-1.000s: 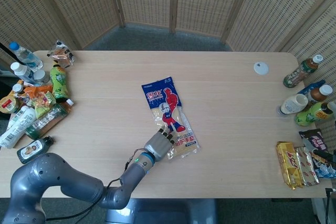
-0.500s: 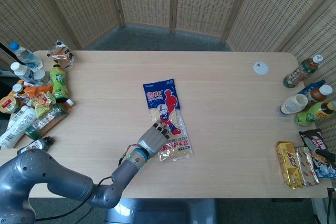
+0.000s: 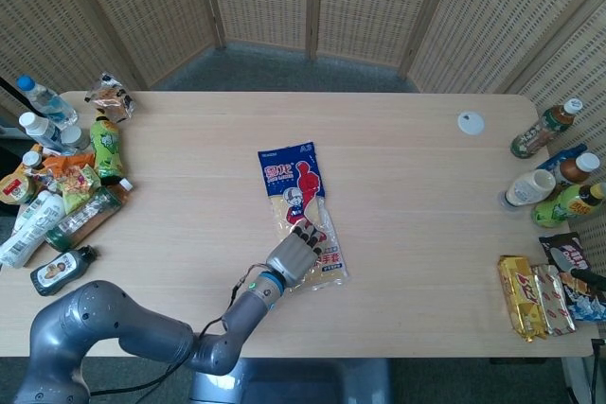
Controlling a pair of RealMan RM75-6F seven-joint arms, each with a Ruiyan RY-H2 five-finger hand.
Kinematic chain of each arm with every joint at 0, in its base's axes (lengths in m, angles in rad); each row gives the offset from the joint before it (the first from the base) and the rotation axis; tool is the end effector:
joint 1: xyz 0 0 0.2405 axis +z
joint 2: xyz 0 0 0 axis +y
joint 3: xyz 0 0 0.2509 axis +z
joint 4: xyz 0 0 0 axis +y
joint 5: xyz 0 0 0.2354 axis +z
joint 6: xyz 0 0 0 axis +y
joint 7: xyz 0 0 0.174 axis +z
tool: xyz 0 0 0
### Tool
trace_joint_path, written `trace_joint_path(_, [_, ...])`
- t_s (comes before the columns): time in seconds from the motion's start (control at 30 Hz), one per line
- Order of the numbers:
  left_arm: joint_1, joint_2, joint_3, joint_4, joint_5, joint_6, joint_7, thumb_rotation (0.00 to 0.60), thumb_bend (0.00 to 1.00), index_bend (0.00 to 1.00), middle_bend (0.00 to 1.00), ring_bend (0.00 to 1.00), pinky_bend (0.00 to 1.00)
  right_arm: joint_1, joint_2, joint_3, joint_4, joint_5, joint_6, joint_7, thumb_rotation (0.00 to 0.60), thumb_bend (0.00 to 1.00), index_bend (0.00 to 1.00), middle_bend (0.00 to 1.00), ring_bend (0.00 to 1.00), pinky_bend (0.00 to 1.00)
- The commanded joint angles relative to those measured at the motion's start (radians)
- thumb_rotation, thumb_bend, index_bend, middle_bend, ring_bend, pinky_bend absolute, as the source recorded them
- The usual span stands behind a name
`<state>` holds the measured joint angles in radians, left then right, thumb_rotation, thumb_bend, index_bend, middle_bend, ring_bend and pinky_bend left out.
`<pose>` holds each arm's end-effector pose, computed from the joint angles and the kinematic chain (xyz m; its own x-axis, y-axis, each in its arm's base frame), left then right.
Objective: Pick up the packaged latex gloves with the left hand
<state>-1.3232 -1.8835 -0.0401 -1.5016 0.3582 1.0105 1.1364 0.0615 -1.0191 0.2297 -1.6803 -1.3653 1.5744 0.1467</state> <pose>-0.0097 0.3012 -0.1860 0.8874 0.2160 0.4073 0.4367 -0.6773 -0.5921 -0.3085 -0.2393 0.2133 0.2613 0.2694 0.9269 -0.9652 0.0797 0.2489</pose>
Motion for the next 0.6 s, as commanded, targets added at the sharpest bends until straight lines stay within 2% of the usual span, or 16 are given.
trace_joint_path(0.03, [-0.007,-0.001,0.006,-0.014,-0.026,0.001,0.028,0.6,0.0,0.05,0.0,0.0,0.0,0.0,0.0,0.002,0.002,0.003,-0.002,0.003,0.6,0.15,0.09,0.04,0.0,0.13])
trace_joint_path(0.23, [-0.012,0.065,0.021,-0.119,-0.105,0.05,0.085,0.6,0.0,0.1,0.01,0.0,0.0,-0.001,0.0,0.0,-0.005,-0.003,0.003,-0.001,0.6,0.15,0.09,0.04,0.0,0.13])
trace_joint_path(0.3, [-0.01,0.09,0.019,-0.156,-0.135,0.063,0.09,0.6,0.0,0.16,0.09,0.01,0.01,-0.002,0.0,-0.001,-0.008,-0.006,0.005,-0.003,0.6,0.15,0.08,0.04,0.0,0.13])
trace_joint_path(0.33, [-0.008,0.108,0.016,-0.181,-0.156,0.069,0.089,0.6,0.0,0.2,0.18,0.05,0.04,-0.002,0.0,-0.002,-0.01,-0.008,0.007,-0.005,0.6,0.15,0.08,0.04,0.0,0.13])
trace_joint_path(0.37, [-0.007,0.122,0.013,-0.2,-0.172,0.074,0.089,0.6,0.0,0.24,0.3,0.15,0.09,-0.002,0.0,-0.002,-0.011,-0.009,0.008,-0.007,0.6,0.15,0.08,0.04,0.0,0.13])
trace_joint_path(0.47, [-0.009,0.168,0.002,-0.261,-0.219,0.085,0.09,0.6,0.0,0.31,0.5,0.35,0.19,-0.003,0.0,-0.003,-0.014,-0.012,0.01,-0.009,0.6,0.15,0.08,0.04,0.0,0.13])
trace_joint_path(0.53, [-0.009,0.195,-0.002,-0.288,-0.207,0.086,0.081,0.6,0.0,0.36,0.54,0.39,0.21,-0.003,0.001,-0.002,-0.015,-0.013,0.01,-0.008,0.6,0.15,0.09,0.04,0.0,0.13])
trace_joint_path(0.6, [-0.001,0.211,-0.001,-0.296,-0.153,0.075,0.057,0.6,0.0,0.37,0.53,0.39,0.21,-0.003,0.002,-0.002,-0.016,-0.013,0.01,-0.005,0.6,0.15,0.08,0.04,0.0,0.13])
